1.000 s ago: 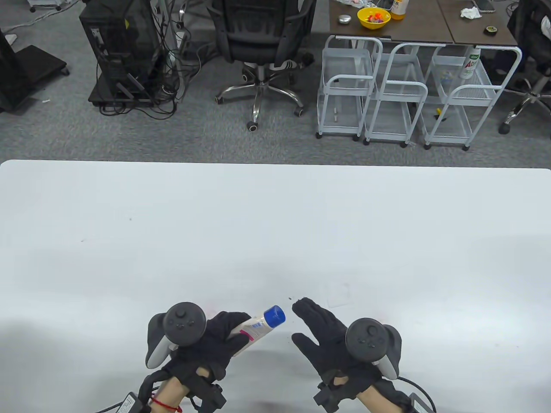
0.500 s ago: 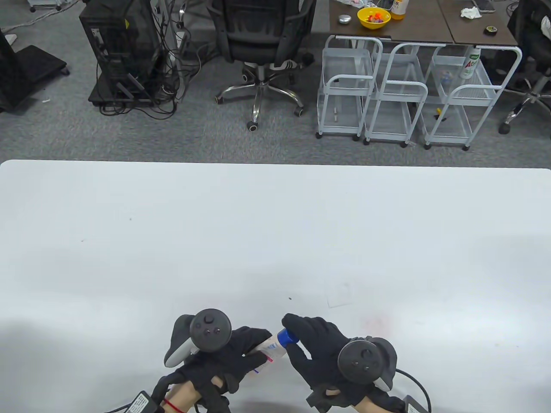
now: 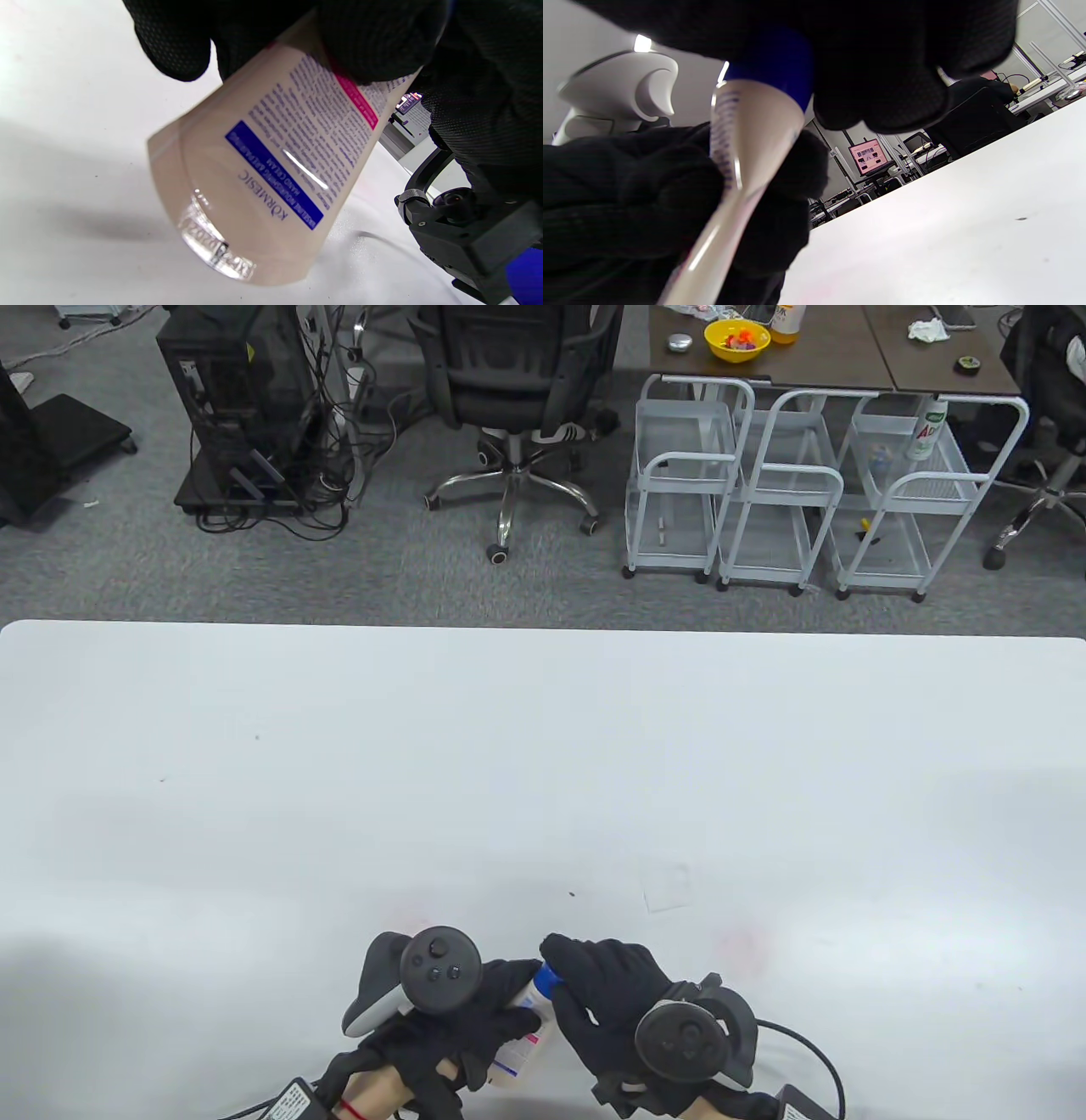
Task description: Squeeze hand cream onto cotton pad
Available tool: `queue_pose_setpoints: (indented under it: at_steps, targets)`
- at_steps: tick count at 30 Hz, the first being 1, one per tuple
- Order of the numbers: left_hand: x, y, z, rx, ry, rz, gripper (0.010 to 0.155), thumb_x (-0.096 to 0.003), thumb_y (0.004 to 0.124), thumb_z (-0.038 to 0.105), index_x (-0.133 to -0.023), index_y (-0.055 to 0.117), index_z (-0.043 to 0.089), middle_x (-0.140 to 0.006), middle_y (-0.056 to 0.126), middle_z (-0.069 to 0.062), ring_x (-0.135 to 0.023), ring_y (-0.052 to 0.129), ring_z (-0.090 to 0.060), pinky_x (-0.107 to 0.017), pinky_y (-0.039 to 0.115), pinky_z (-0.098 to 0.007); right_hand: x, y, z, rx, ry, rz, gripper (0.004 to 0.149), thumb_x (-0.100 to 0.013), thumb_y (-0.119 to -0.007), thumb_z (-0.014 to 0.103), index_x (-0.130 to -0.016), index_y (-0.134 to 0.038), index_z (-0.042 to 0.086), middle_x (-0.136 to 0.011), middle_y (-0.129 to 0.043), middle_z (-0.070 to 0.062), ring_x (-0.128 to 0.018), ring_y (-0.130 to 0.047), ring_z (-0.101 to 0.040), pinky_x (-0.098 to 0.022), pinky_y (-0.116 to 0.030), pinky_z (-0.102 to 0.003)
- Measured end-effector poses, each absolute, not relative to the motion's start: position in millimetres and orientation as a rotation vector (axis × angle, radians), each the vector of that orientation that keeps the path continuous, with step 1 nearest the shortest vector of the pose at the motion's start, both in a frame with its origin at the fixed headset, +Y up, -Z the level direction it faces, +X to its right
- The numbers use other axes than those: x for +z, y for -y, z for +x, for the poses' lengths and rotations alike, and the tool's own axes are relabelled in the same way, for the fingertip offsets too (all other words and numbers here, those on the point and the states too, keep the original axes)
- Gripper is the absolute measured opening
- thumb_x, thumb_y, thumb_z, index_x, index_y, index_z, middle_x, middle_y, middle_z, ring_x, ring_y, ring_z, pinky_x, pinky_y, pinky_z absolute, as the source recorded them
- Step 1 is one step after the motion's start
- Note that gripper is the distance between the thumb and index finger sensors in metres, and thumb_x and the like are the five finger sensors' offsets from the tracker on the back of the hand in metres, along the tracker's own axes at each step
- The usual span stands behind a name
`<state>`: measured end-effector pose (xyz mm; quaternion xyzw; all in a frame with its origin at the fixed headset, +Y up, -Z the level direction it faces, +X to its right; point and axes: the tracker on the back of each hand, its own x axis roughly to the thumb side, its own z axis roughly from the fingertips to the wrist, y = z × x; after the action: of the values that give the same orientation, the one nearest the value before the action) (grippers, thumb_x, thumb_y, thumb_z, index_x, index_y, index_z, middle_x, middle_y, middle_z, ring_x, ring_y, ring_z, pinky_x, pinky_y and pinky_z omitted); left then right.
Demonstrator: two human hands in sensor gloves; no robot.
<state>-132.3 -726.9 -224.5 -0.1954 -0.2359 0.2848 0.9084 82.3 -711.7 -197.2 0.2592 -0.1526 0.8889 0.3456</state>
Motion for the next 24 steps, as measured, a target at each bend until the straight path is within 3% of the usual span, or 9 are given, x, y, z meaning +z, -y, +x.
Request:
queue_pose_setpoints:
  at_steps: [4, 5, 7, 14, 18, 22, 24]
  targets:
    - [-225, 727, -132, 0.586, 0.49, -0.408, 0.061, -0.0389, 0.073, 0.049, -0.098, 0.069, 0.033, -0.082, 0.095, 0.014, -0.063, 0.1, -0.005, -0.064, 0.079, -0.044, -199, 713, 83, 2.299, 0.374, 0.659, 0.057, -0.045, -0.074, 0.041, -0.091, -0.085, 0.01, -0.077, -0.096, -0.02, -0.057, -0.104, -0.04, -0.05, -0.078, -0.059]
    - [-223, 728, -130, 0.566, 0.513, -0.414, 0.058, -0.0382, 0.077, 0.044, -0.096, 0.07, 0.035, -0.083, 0.094, 0.013, -0.065, 0.099, -0.009, -0.065, 0.076, -0.047, -202, 712, 90, 2.258, 0.423, 0.559, 0.056, -0.045, -0.069, 0.043, -0.085, -0.09, 0.01, -0.066, -0.102, -0.015, -0.046, -0.11, -0.033, -0.046, -0.083, -0.055]
    - [-223, 725, -130, 0.527, 0.522, -0.346, 0.058, -0.0364, 0.076, 0.046, -0.094, 0.072, 0.038, -0.081, 0.096, 0.016, -0.064, 0.1, -0.007, -0.064, 0.079, -0.045, -209, 718, 95, 2.129, 0.239, 0.486, 0.055, -0.045, -0.07, 0.042, -0.084, -0.091, 0.009, -0.064, -0.103, -0.015, -0.044, -0.11, -0.034, -0.046, -0.083, -0.056]
    - [-225, 727, -135, 0.625, 0.532, -0.447, 0.057, -0.0378, 0.078, 0.046, -0.094, 0.071, 0.041, -0.085, 0.092, 0.015, -0.072, 0.096, -0.011, -0.067, 0.074, -0.049, -232, 739, 109, 1.957, -0.098, 0.324, 0.054, -0.045, -0.071, 0.042, -0.084, -0.092, 0.009, -0.065, -0.103, -0.016, -0.045, -0.108, -0.036, -0.046, -0.081, -0.057]
    - [-233, 730, -147, 0.769, 0.485, -0.502, 0.055, -0.0407, 0.076, 0.047, -0.094, 0.068, 0.036, -0.094, 0.084, 0.01, -0.083, 0.089, -0.018, -0.069, 0.068, -0.054, -241, 739, 125, 2.002, -0.032, 0.248, 0.054, -0.045, -0.074, 0.043, -0.088, -0.089, 0.013, -0.074, -0.1, -0.016, -0.056, -0.106, -0.041, -0.049, -0.078, -0.06]
    - [-242, 731, -165, 0.932, 0.447, -0.507, 0.053, -0.0409, 0.077, 0.047, -0.091, 0.068, 0.03, -0.113, 0.067, -0.004, -0.096, 0.085, -0.031, -0.069, 0.069, -0.056, -255, 729, 160, 2.139, 0.154, 0.121, 0.052, -0.044, -0.087, 0.04, -0.092, -0.086, 0.02, -0.086, -0.093, -0.014, -0.071, -0.099, -0.043, -0.053, -0.075, -0.061]
    - [-247, 731, -174, 1.022, 0.433, -0.501, 0.052, -0.0409, 0.08, 0.048, -0.09, 0.068, 0.036, -0.114, 0.067, -0.005, -0.096, 0.088, -0.031, -0.068, 0.073, -0.053, -265, 727, 181, 2.245, 0.227, 0.029, 0.052, -0.042, -0.09, 0.039, -0.092, -0.086, 0.023, -0.091, -0.09, -0.012, -0.078, -0.094, -0.044, -0.055, -0.073, -0.062]
